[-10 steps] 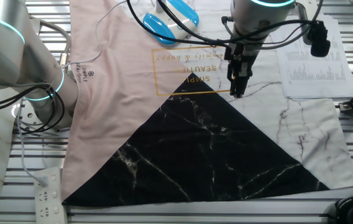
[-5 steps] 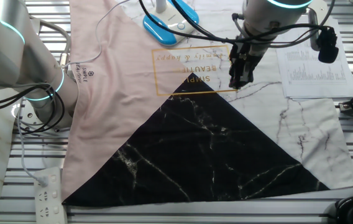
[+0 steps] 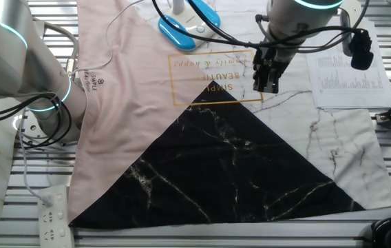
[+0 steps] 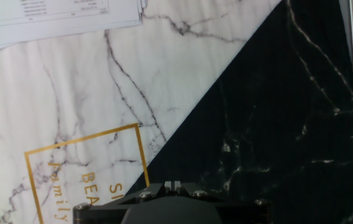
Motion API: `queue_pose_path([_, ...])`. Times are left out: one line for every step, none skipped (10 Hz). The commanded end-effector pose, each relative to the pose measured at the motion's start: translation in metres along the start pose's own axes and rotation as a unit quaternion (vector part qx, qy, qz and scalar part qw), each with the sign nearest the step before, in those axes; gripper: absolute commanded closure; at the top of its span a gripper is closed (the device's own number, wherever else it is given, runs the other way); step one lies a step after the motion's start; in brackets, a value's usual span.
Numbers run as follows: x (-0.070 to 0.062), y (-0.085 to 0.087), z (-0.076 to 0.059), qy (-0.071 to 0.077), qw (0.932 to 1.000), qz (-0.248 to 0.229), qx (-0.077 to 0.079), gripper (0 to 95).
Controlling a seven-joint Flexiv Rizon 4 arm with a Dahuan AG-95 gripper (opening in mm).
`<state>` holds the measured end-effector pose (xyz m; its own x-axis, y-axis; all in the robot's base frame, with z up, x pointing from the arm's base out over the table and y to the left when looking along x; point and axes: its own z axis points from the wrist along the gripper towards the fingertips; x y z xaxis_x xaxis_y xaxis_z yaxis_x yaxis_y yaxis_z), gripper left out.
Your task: Turn on the desk lamp by pressing the button
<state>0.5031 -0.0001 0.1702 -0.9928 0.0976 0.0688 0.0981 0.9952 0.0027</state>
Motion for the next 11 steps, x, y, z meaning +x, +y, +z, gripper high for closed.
queue_pose_path([0.001,0.0,0.0,0.0,1.0,0.0,0.0,95.0])
queue_pose_path([0.001,0.0,0.0,0.0,1.0,0.001,0.0,95.0])
queue_pose_path([0.001,0.0,0.0,0.0,1.0,0.003,0.0,95.0])
queue_pose_path([0.001,0.0,0.0,0.0,1.0,0.004,0.0,95.0])
queue_pose_path([0.001,0.0,0.0,0.0,1.0,0.006,0.0,95.0])
queue_pose_path([0.001,0.0,0.0,0.001,1.0,0.006,0.0,95.0])
queue_pose_path([0.0,-0.001,0.001,0.003,1.0,0.005,-0.001,95.0])
queue_pose_path([-0.003,-0.004,0.009,0.003,1.0,0.004,0.0,95.0])
queue_pose_path([-0.007,-0.007,0.018,0.001,1.0,0.002,0.0,95.0])
queue_pose_path([-0.012,-0.011,0.031,-0.003,1.0,-0.002,-0.001,95.0])
queue_pose_path([-0.016,-0.013,0.039,-0.005,0.9999,-0.01,-0.001,95.0])
